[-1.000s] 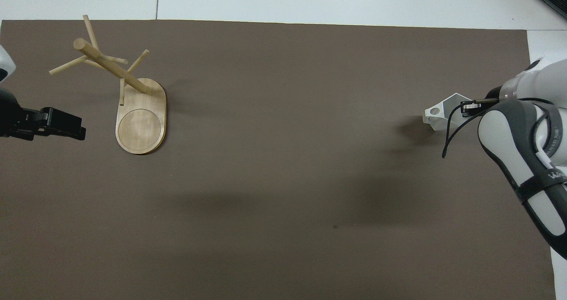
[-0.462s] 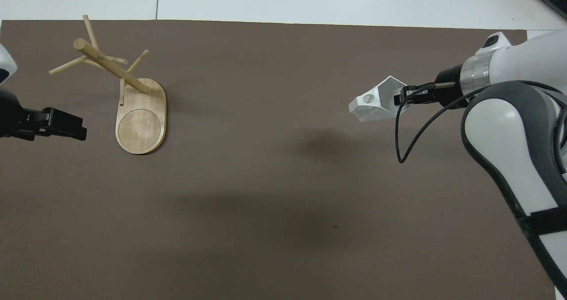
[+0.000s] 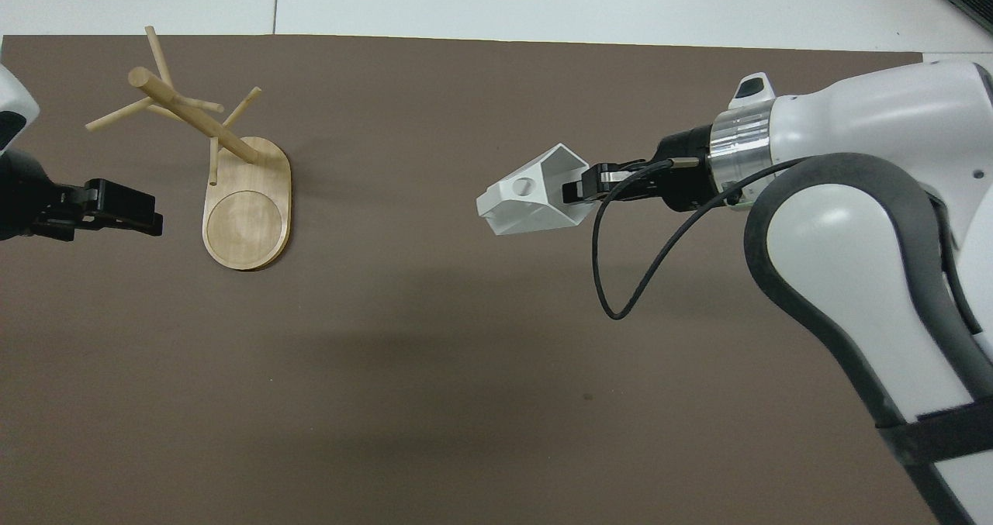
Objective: Hang cup on rack
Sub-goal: 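Lift the cup with the right gripper while the left gripper reaches it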
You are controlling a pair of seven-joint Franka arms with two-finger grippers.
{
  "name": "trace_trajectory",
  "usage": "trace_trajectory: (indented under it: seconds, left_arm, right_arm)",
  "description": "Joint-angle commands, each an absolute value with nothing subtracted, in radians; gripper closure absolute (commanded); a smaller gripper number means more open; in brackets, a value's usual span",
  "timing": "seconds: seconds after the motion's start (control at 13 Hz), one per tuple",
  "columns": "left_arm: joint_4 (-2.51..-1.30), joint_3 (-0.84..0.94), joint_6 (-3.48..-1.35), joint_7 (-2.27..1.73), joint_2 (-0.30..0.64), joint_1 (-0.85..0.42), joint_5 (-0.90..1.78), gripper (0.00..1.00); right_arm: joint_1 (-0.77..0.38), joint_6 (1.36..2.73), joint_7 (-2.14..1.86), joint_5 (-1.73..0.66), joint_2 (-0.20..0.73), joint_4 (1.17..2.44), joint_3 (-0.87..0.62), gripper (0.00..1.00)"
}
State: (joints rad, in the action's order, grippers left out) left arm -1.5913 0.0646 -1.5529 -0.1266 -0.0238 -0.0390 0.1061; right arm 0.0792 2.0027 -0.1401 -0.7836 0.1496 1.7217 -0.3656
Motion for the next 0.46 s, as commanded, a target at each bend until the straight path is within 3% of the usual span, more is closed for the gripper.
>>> trace_trajectory:
  seconds: [0.0, 0.38]
  left_arm:
    - [-1.621, 0.071, -1.624, -0.308, -0.031, -0.041, 0.173, 0.00]
    - [-1.621, 0.080, -1.667, -0.716, -0.008, -0.072, 0.311, 0.00]
  right_arm:
    - [0.092, 2.017, -0.114, -0.926, 0.144, 1.717, -0.441, 1.00]
    - [-0.083, 2.268, 0.086, -0.946, 0.149, 1.717, -0.472, 1.00]
